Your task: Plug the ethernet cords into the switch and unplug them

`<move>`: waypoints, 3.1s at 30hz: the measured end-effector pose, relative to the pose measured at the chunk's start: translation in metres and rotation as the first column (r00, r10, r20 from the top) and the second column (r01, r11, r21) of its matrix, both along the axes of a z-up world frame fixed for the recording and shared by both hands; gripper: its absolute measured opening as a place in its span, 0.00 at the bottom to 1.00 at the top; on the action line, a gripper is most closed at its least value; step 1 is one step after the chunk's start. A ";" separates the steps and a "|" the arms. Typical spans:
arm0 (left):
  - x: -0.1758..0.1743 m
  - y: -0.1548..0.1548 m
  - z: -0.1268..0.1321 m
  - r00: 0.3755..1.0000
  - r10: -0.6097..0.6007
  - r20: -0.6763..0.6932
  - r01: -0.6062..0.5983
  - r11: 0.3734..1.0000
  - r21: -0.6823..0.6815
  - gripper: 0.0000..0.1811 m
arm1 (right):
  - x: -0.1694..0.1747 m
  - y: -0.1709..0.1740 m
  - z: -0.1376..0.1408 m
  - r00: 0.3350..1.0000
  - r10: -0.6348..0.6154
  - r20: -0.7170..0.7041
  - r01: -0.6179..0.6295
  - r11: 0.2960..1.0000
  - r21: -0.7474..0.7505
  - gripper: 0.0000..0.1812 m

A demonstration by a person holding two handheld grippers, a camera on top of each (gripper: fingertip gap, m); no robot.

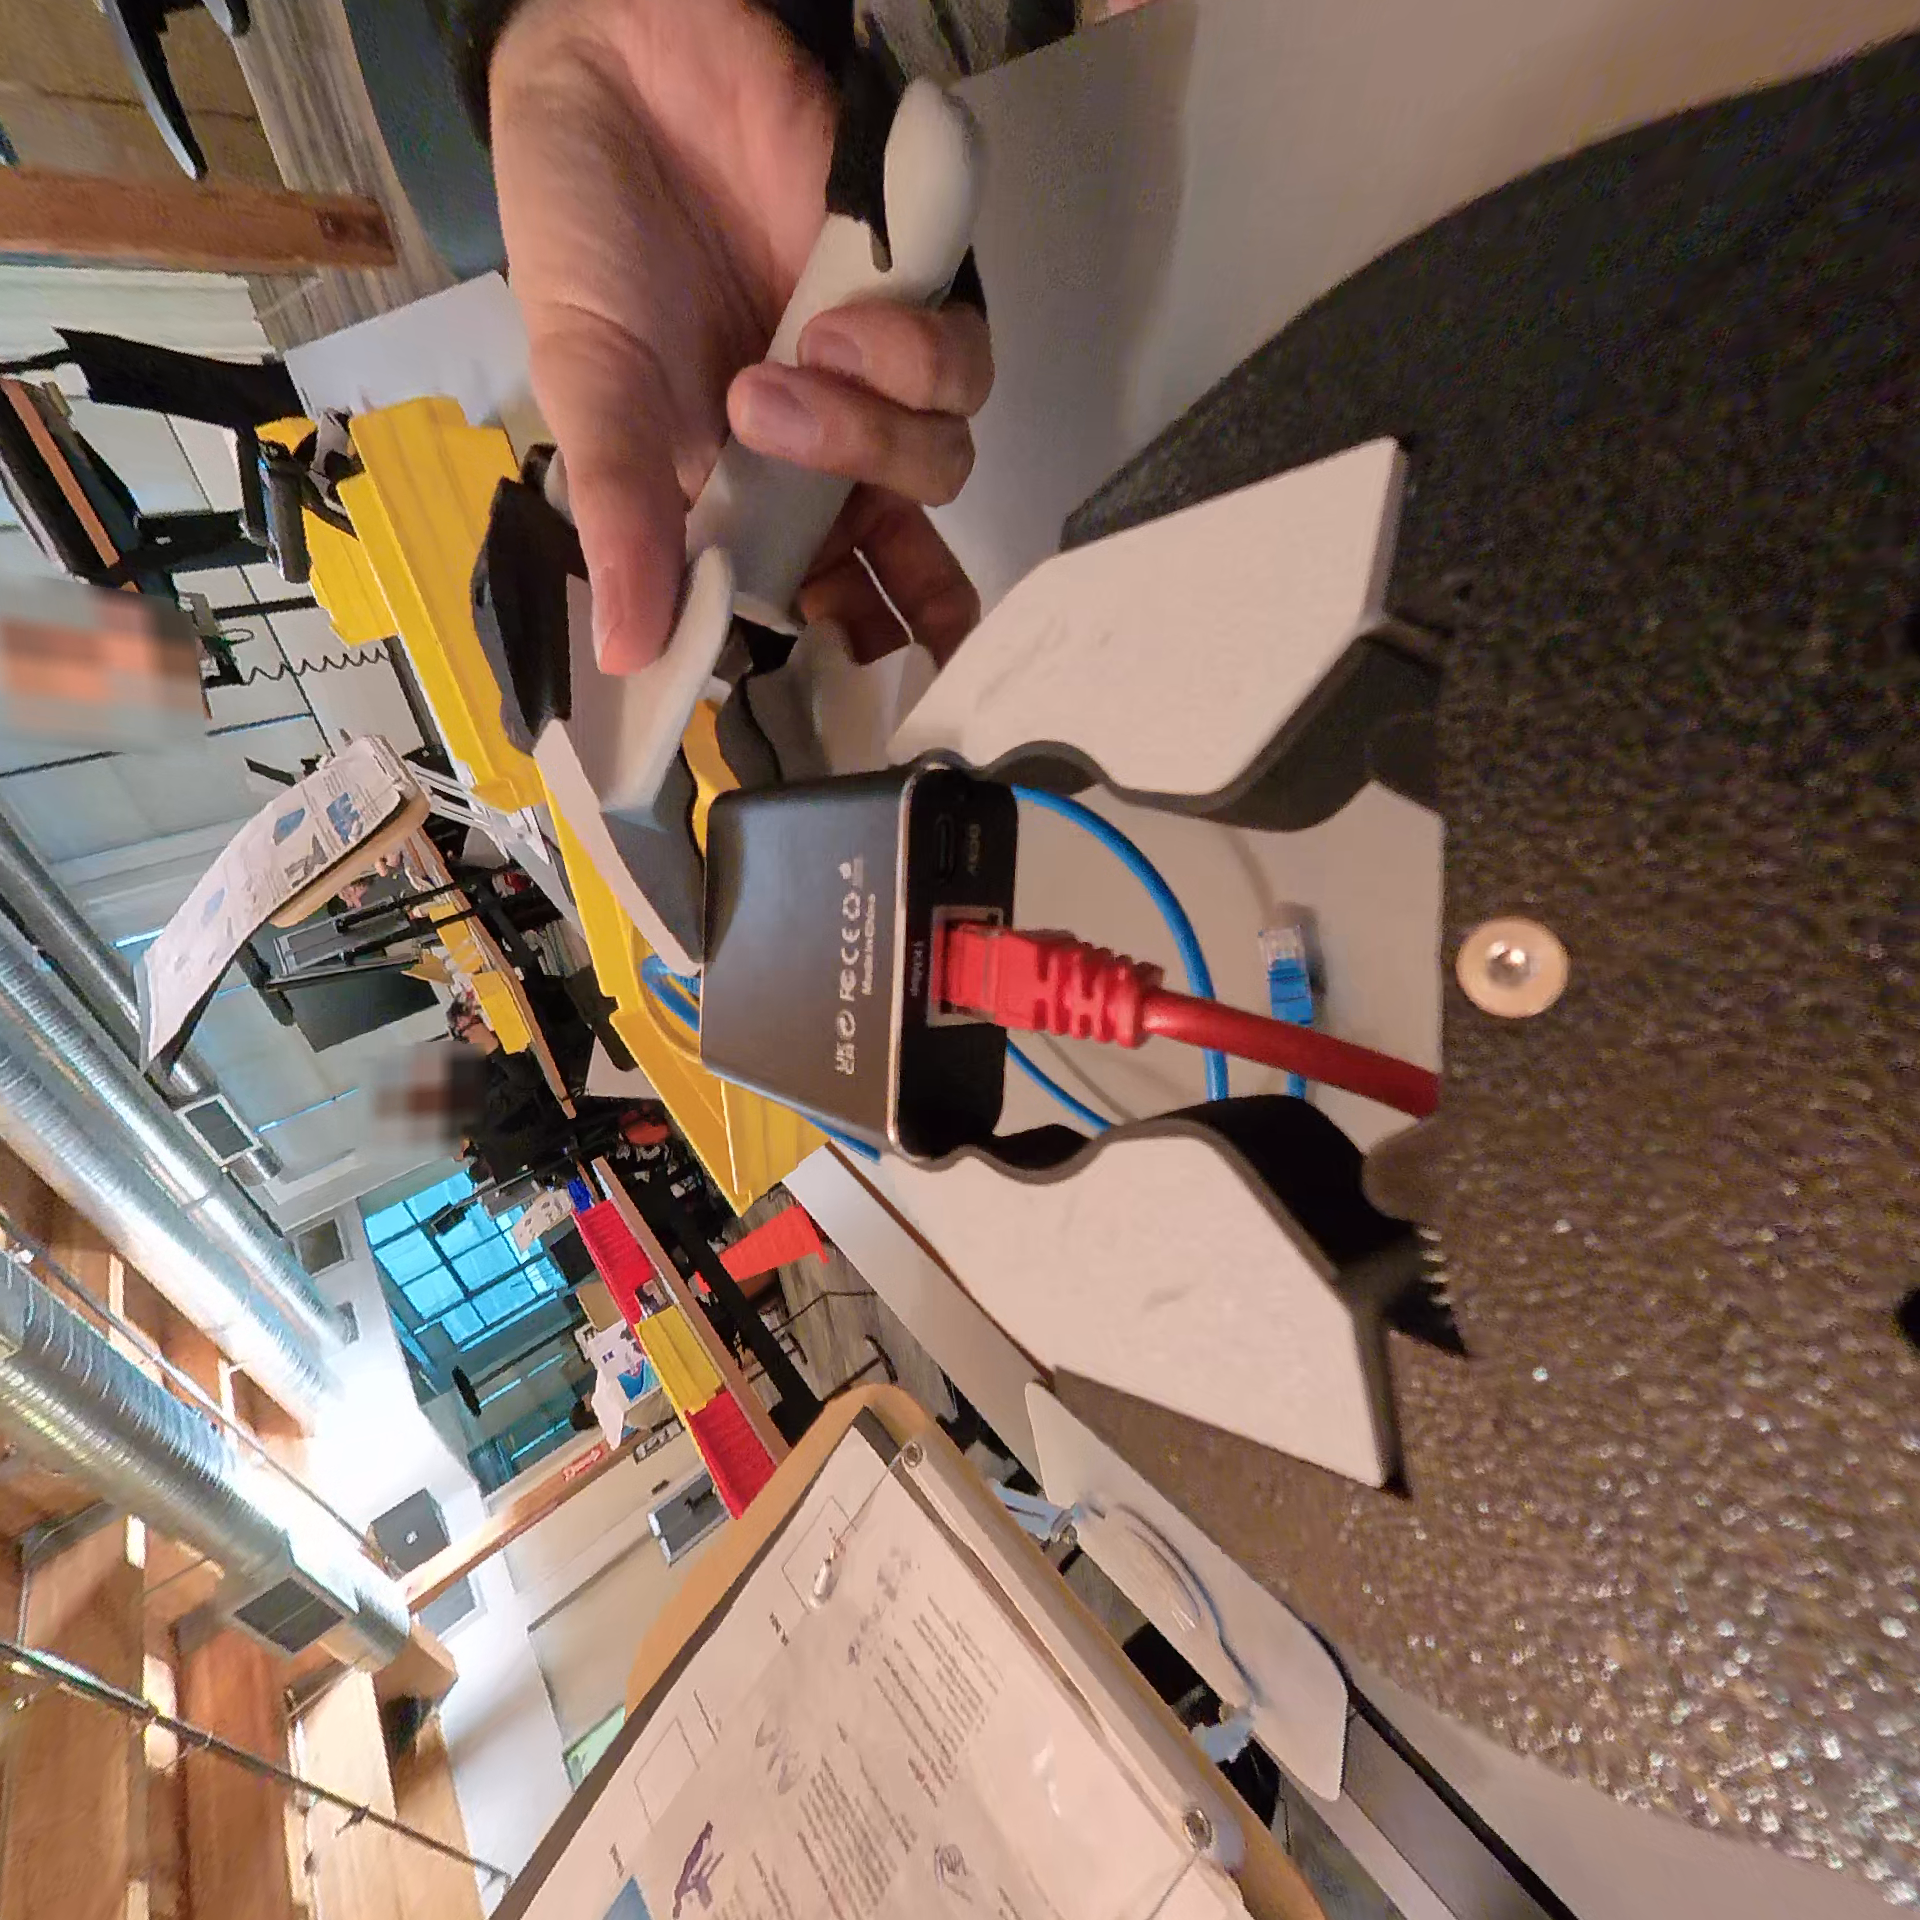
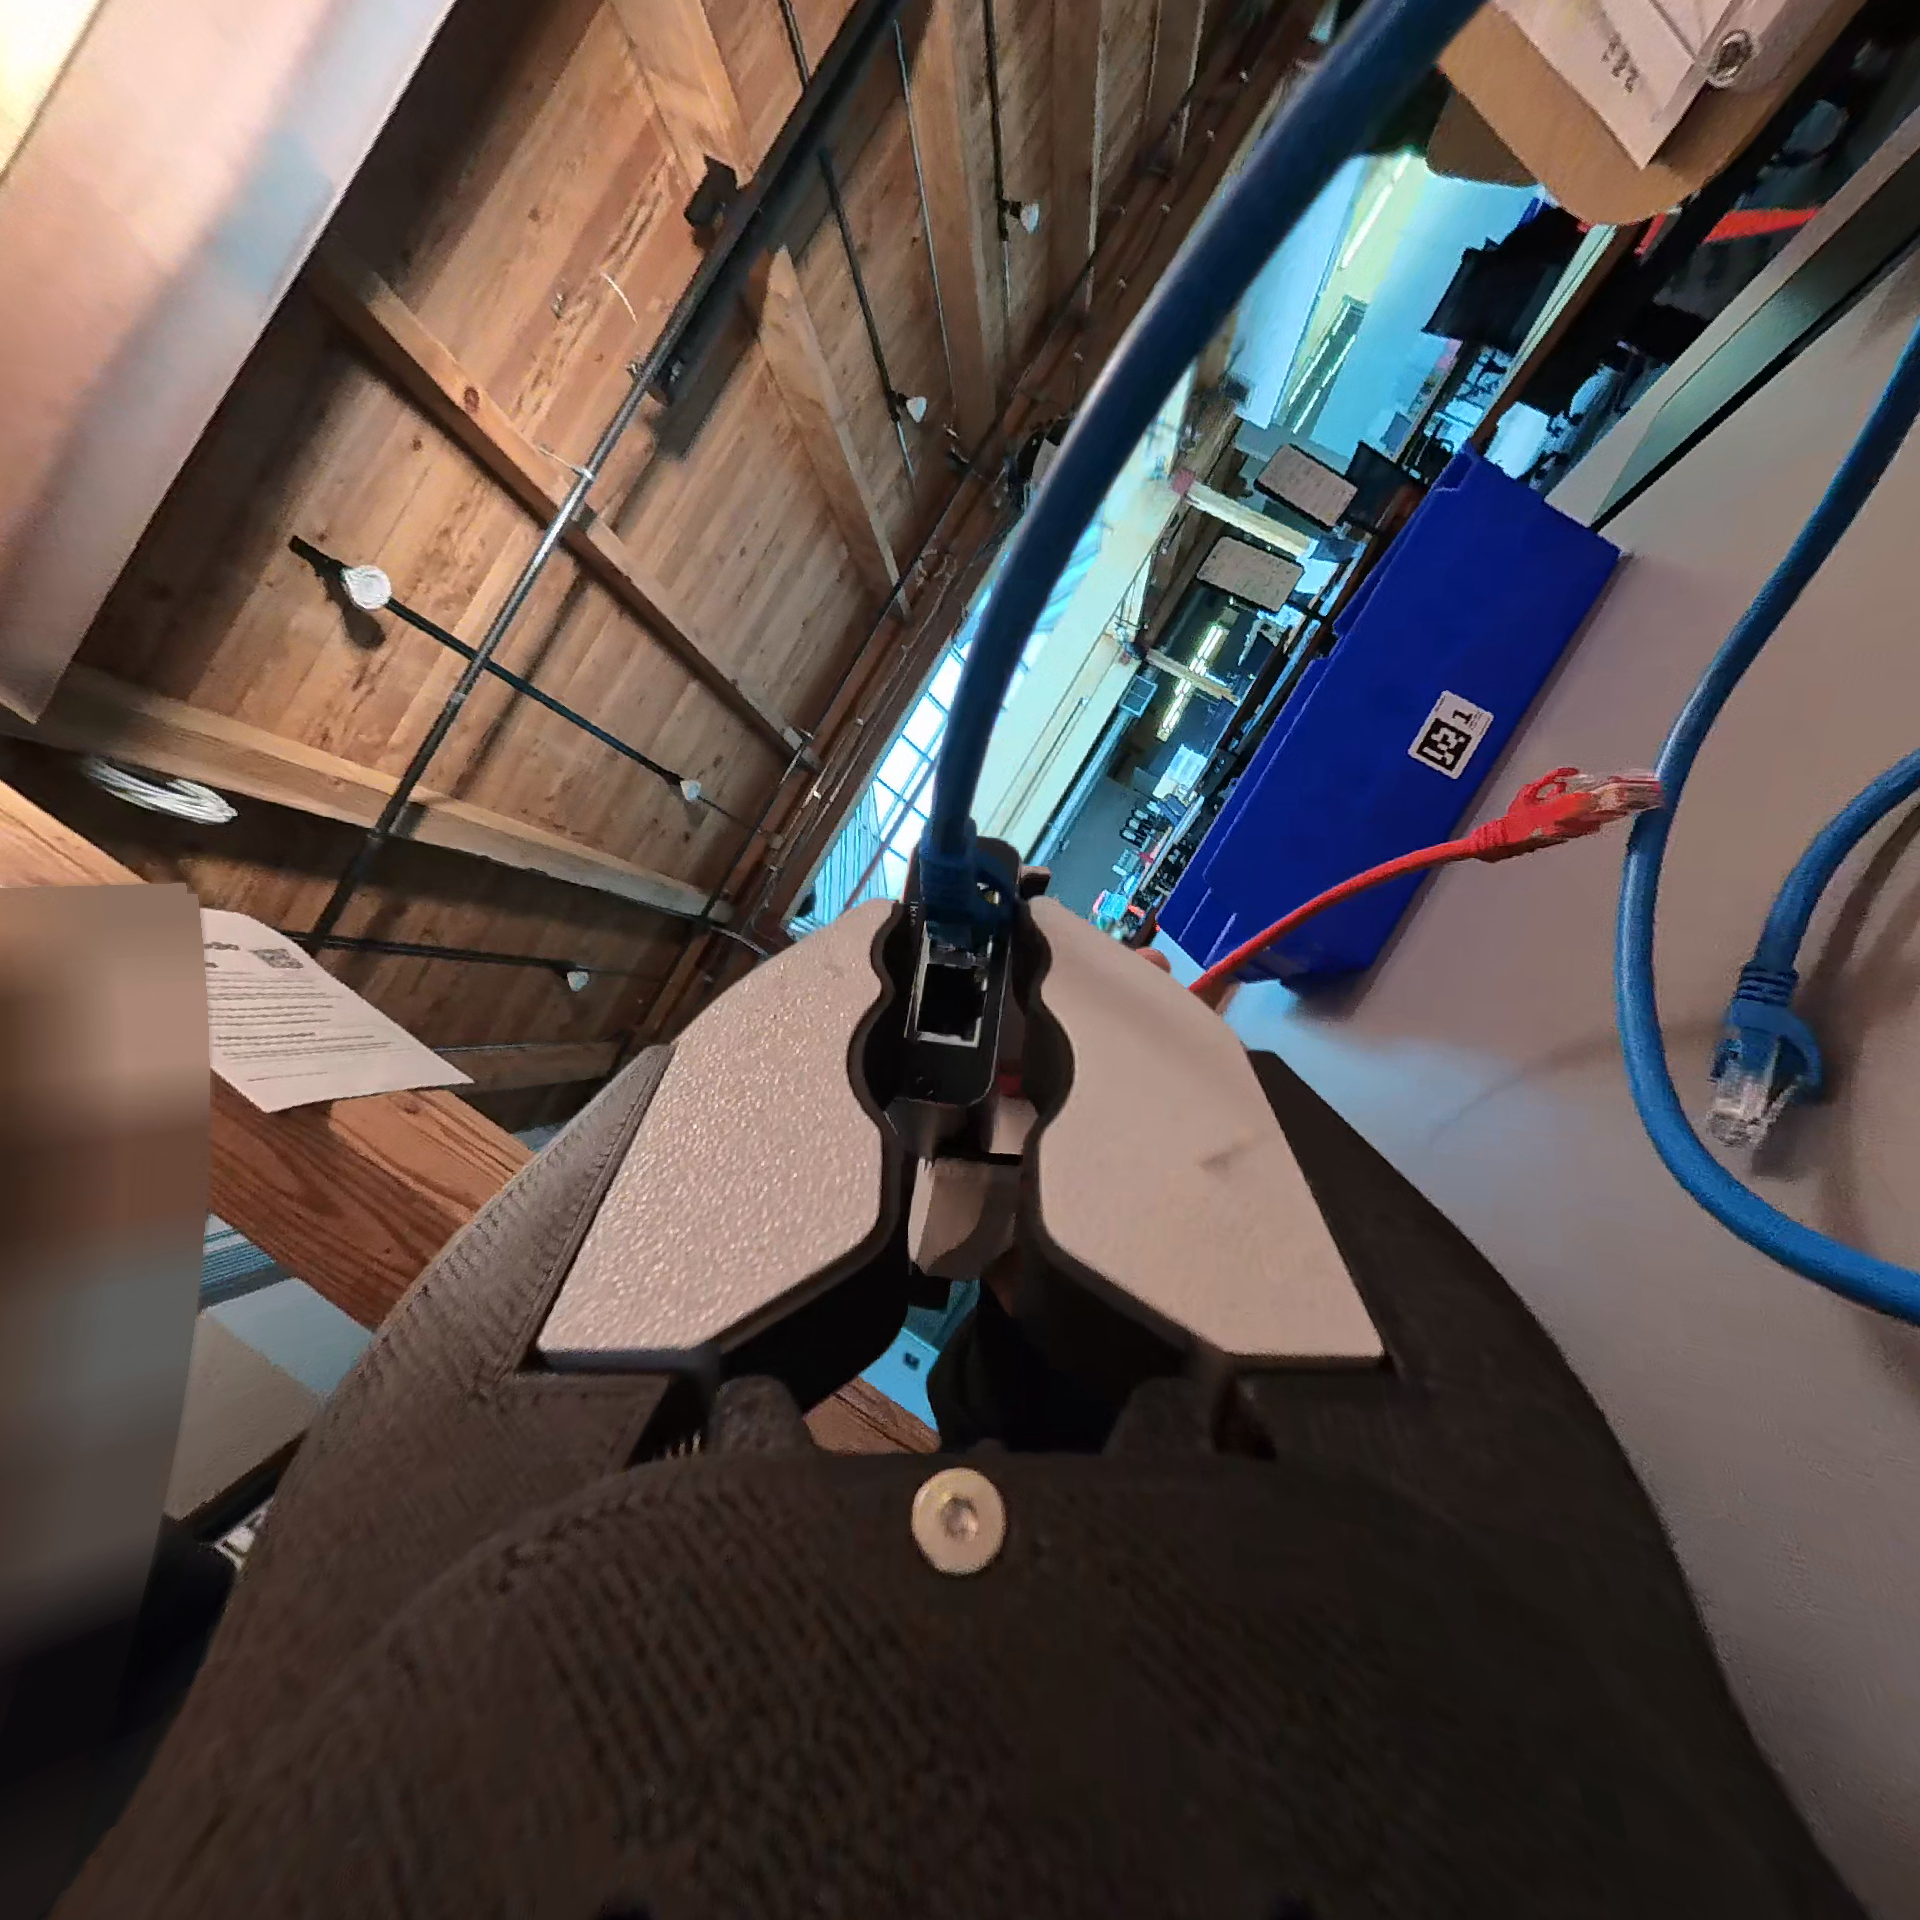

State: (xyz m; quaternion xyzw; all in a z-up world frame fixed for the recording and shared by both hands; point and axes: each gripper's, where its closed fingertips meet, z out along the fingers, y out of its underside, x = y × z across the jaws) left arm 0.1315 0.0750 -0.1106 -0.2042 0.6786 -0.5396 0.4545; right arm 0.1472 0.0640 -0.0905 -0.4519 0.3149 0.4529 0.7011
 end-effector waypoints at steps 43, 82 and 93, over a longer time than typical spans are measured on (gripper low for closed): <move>0.014 0.000 -0.007 0.945 0.264 0.193 -0.258 0.964 -0.059 0.34 | 0.006 0.005 0.004 0.938 -0.154 0.309 0.127 0.986 0.107 0.07; 0.017 0.012 -0.010 0.936 0.298 0.188 -0.293 0.954 -0.057 0.34 | 0.010 0.015 0.006 0.979 -0.120 0.166 0.105 0.990 0.097 0.09; 0.019 0.008 -0.017 0.937 0.303 0.176 -0.308 0.951 -0.001 0.34 | 0.017 0.013 -0.007 0.983 -0.153 0.097 0.148 0.987 0.062 0.07</move>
